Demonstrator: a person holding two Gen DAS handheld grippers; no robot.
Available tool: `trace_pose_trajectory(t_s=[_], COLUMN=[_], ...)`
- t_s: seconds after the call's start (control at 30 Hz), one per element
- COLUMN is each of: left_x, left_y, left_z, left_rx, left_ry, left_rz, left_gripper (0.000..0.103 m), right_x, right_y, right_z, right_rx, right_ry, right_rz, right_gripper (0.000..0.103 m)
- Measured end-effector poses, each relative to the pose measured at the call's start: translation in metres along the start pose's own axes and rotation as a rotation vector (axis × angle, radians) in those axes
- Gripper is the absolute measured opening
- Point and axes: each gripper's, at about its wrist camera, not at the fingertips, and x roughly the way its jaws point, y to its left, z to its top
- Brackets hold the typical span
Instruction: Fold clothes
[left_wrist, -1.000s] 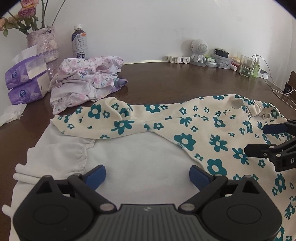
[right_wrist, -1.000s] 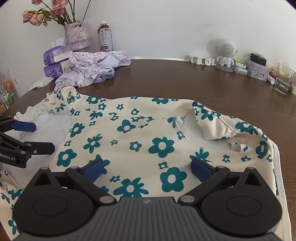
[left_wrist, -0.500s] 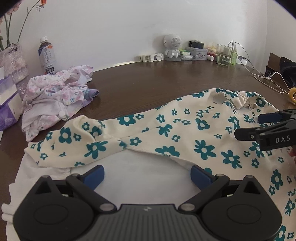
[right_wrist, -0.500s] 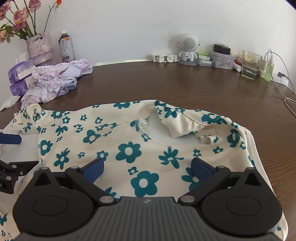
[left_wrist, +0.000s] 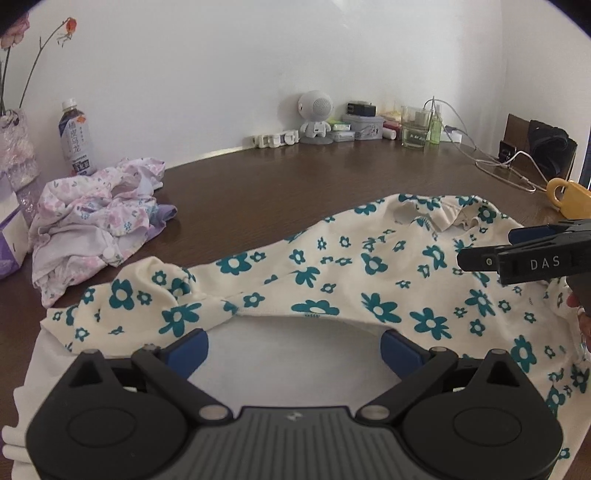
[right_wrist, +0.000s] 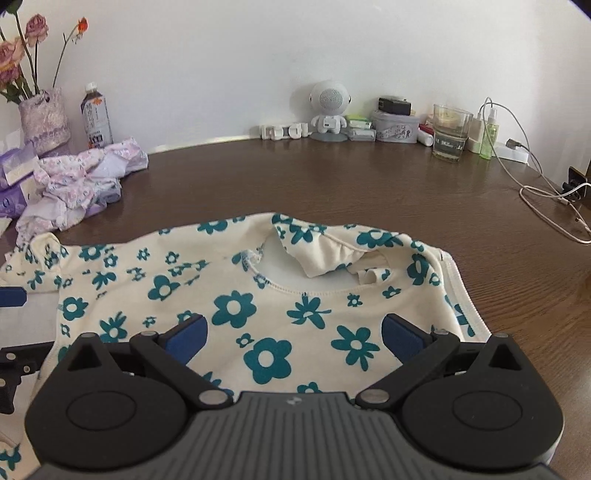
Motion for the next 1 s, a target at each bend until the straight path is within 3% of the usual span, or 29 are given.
trace_pose_trajectory(t_s=[0.13, 0.27, 0.3, 0.43, 0.47, 0.53, 0.6, 0.73, 0.77, 0.83, 0.93, 1.0], left_x=[-0.026, -0.031, -0.028, -0.007, -0.001, 0.009, 0.019, 0.021, 0.020, 0.018, 0.026, 0.043], left_y=[-0.009, -0.032, -0.038, -0.059, -0.062, -0.067, -0.068, -0.065, -0.065, -0.069, -0.077, -0.082], left_z=[0.006, 0.009, 0.008, 0.007, 0.006, 0.005, 0.001, 0.007, 0.011, 0.023, 0.042, 0.052], left_rx=[0.022, 0.099, 0.120, 0.185, 0.194, 0.215, 0.223, 0.176, 0.164, 0.149, 0.131, 0.120], left_ry=[-0.047, -0.045, -0.039, 0.008, 0.021, 0.045, 0.074, 0.068, 0.058, 0.023, -0.003, 0.021], left_rz=[-0.105, -0.198, -0.211, -0.232, -0.244, -0.252, -0.245, -0.231, -0.225, -0.210, -0.196, -0.173], left_gripper=[0.100, 0.100, 0.098, 0.084, 0.080, 0.060, 0.048, 0.049, 0.052, 0.077, 0.083, 0.083], right_x=[-0.039, -0.062, -0.064, -0.054, -0.050, -0.042, -0.039, -0.040, -0.042, -0.043, -0.038, -0.025], right_y=[-0.009, -0.027, -0.033, -0.059, -0.064, -0.070, -0.072, -0.071, -0.071, -0.067, -0.053, -0.043], right_z=[0.004, -0.005, -0.009, -0.028, -0.033, -0.041, -0.046, -0.044, -0.040, -0.029, -0.012, -0.002], right_rx=[0.004, -0.022, -0.024, 0.050, 0.075, 0.106, 0.104, 0.110, 0.121, 0.124, 0.102, 0.073], right_ry=[-0.049, -0.050, -0.043, 0.028, 0.042, 0.062, 0.060, 0.047, 0.029, -0.009, -0.051, -0.054], right_rz=[0.033, -0.034, -0.052, -0.055, -0.050, -0.051, -0.059, -0.061, -0.048, -0.017, 0.011, 0.015], right_gripper=[0.102, 0.100, 0.095, 0.054, 0.049, 0.036, 0.033, 0.037, 0.041, 0.057, 0.071, 0.073])
